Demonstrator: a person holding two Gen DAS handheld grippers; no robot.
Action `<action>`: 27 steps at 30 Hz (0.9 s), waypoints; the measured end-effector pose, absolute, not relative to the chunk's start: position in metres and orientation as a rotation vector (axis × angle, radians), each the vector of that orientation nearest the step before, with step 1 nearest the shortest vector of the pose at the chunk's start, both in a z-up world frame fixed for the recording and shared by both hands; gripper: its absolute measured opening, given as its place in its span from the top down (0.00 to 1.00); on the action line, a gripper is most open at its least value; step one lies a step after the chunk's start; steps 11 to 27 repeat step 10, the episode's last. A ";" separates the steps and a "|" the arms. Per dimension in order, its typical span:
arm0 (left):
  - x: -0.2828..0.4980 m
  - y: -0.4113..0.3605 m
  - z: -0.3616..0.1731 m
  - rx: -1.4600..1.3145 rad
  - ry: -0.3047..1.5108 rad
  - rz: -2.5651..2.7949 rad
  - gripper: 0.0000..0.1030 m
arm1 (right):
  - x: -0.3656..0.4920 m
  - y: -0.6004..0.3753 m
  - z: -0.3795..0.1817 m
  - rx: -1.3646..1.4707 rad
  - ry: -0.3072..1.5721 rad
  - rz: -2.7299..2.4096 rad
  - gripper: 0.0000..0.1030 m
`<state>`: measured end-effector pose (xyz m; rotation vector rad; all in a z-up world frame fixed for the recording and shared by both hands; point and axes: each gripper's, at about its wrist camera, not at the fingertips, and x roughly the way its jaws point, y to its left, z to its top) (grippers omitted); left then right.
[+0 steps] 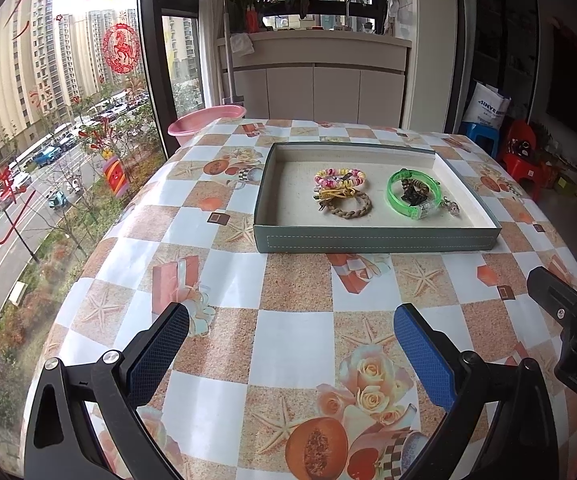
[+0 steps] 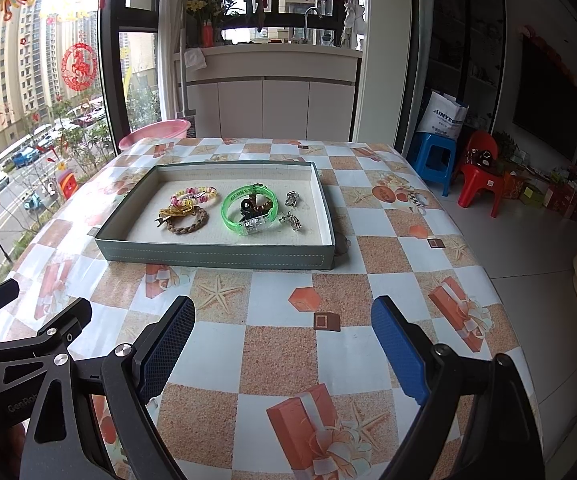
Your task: Organize jewelry
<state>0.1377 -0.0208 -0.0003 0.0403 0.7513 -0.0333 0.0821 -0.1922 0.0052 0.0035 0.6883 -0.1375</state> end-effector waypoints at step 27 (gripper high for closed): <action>0.137 -0.020 -0.002 0.030 0.752 -0.046 0.00 | 0.081 -0.190 0.004 0.006 0.691 -0.138 0.11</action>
